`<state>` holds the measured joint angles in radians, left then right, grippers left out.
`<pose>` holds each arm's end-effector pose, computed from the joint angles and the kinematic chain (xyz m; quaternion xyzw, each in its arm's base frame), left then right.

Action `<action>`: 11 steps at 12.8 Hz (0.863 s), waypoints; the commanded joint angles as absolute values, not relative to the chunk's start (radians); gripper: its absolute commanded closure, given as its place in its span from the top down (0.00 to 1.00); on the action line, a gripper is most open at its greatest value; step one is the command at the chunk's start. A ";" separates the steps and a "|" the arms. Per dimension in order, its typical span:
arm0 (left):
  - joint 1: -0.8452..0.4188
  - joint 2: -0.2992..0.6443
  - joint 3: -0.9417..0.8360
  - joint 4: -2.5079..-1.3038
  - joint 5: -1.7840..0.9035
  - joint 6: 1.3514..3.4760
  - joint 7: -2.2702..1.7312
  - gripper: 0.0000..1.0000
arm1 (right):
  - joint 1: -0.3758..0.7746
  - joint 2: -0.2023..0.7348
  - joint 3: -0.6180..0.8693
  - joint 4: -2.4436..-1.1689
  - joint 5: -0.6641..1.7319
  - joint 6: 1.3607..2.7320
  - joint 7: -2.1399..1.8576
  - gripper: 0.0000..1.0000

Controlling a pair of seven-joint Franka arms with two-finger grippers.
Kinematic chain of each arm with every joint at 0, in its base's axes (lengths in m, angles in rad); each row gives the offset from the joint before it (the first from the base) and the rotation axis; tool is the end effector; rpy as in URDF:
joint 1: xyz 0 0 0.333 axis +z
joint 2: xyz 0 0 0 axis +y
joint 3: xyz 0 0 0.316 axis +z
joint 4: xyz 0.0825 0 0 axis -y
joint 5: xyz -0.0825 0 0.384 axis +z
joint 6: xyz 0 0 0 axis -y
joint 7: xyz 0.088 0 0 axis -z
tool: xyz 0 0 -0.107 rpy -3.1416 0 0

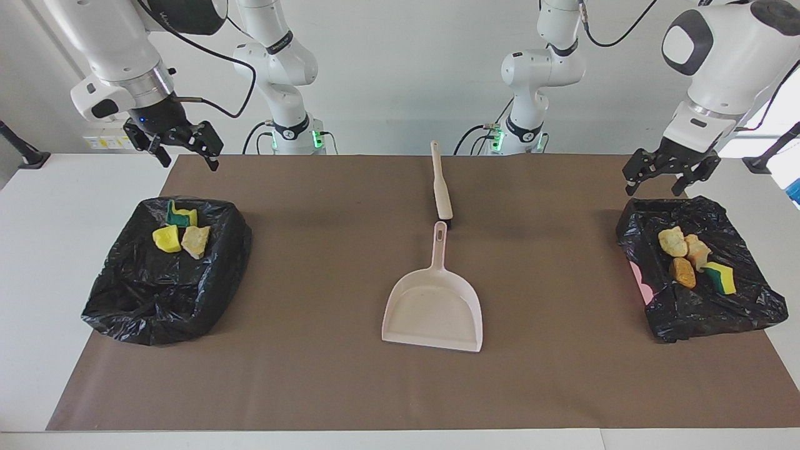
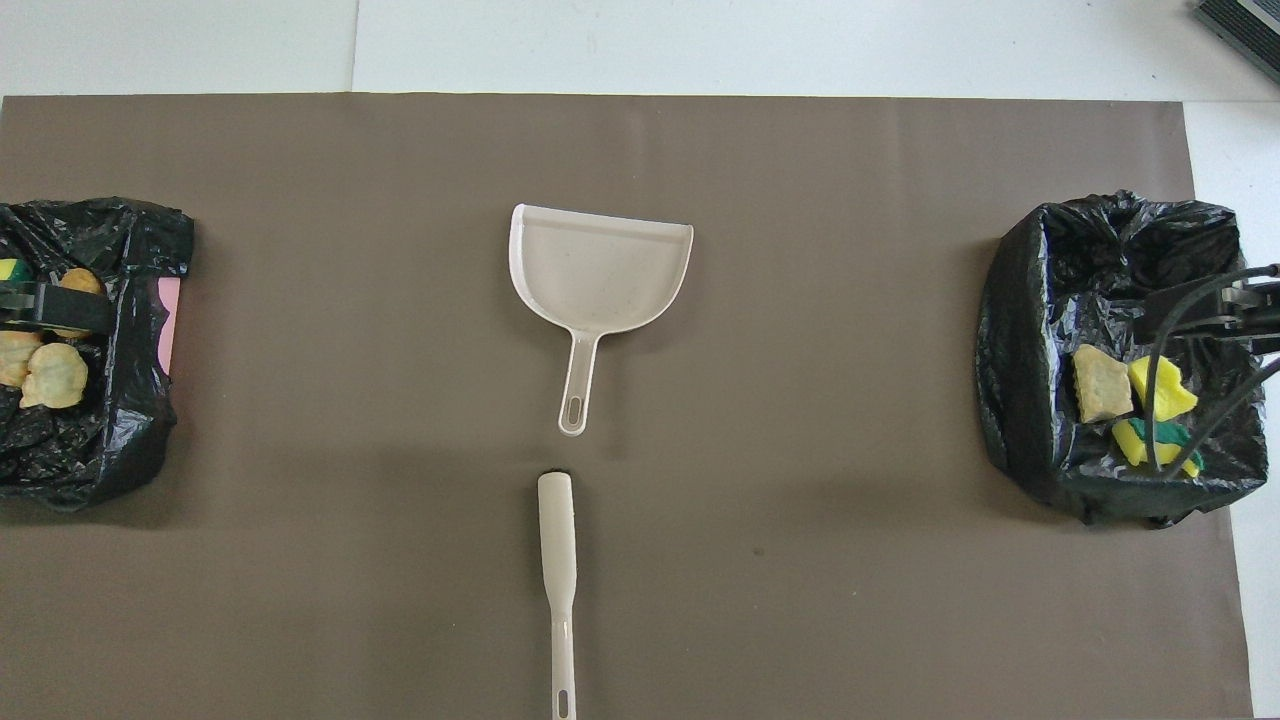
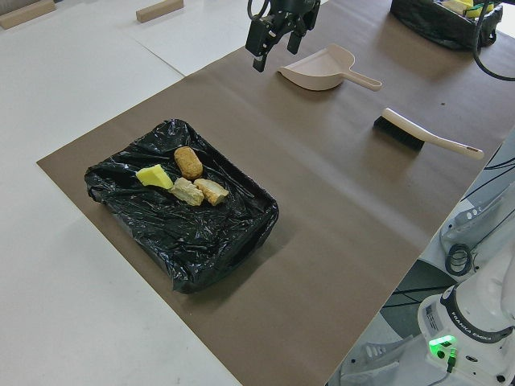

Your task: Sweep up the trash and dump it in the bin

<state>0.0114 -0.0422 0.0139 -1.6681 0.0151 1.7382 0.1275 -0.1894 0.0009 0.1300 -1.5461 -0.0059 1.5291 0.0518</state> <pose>0.5563 0.0156 0.6170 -0.9971 0.0518 -0.0554 0.0115 0.5498 -0.0334 0.6320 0.9984 -0.0557 -0.0090 0.0029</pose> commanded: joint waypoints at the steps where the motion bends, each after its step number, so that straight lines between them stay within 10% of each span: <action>1: 0.018 -0.035 0.002 -1.557 0.023 1.660 0.140 1.00 | -0.196 -0.021 0.132 -1.569 0.009 1.525 0.031 1.00; 11: 0.014 -0.074 0.002 -1.526 -0.064 1.588 0.077 1.00 | -0.196 -0.021 0.130 -1.568 0.011 1.525 0.032 1.00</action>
<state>0.0110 -0.0619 0.0003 -1.5257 -0.0497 1.6149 0.0953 -0.1894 0.0009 0.1300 -1.5461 -0.0059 1.5291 0.0518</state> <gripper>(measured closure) 0.000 0.000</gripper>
